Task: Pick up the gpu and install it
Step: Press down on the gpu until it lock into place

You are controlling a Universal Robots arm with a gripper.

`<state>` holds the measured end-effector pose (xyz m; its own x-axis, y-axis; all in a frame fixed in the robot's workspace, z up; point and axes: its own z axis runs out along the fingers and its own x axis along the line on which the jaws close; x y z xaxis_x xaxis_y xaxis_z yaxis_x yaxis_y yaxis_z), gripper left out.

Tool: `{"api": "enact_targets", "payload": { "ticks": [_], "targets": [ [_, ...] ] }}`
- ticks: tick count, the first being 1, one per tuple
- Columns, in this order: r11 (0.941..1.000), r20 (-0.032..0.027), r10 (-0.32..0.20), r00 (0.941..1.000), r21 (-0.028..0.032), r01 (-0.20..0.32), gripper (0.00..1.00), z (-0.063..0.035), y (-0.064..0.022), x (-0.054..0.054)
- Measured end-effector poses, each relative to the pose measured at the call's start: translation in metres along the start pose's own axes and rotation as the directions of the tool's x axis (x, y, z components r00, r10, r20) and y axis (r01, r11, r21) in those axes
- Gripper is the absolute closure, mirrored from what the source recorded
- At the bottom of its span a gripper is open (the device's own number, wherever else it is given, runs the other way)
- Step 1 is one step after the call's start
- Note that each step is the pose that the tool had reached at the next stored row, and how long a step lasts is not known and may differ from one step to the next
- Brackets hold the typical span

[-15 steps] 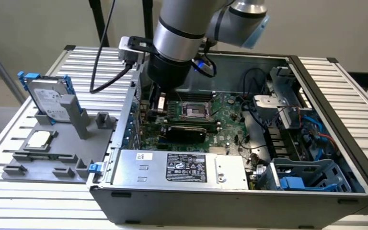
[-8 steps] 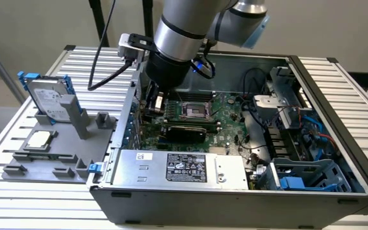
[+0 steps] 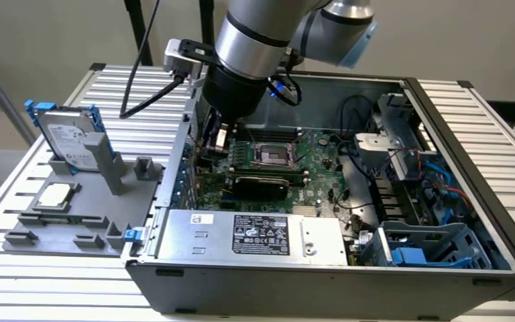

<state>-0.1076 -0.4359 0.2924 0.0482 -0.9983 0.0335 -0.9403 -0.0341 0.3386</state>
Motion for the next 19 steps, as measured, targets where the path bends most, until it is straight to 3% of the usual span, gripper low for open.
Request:
{"api": "enact_targets", "payload": {
  "ticks": [3, 6, 19],
  "targets": [
    [1.0, -0.0109, 0.004, 0.9999, -0.0008, -0.004, 0.89, -0.0001, 0.0001, 0.0],
    [1.0, -0.015, 0.006, 0.9999, -0.0012, -0.006, 0.89, 0.0, 0.0003, 0.0],
    [0.9996, -0.0072, 0.027, 0.9996, -0.002, -0.027, 0.89, 0.0039, 0.0038, -0.0003]
  ]
}}
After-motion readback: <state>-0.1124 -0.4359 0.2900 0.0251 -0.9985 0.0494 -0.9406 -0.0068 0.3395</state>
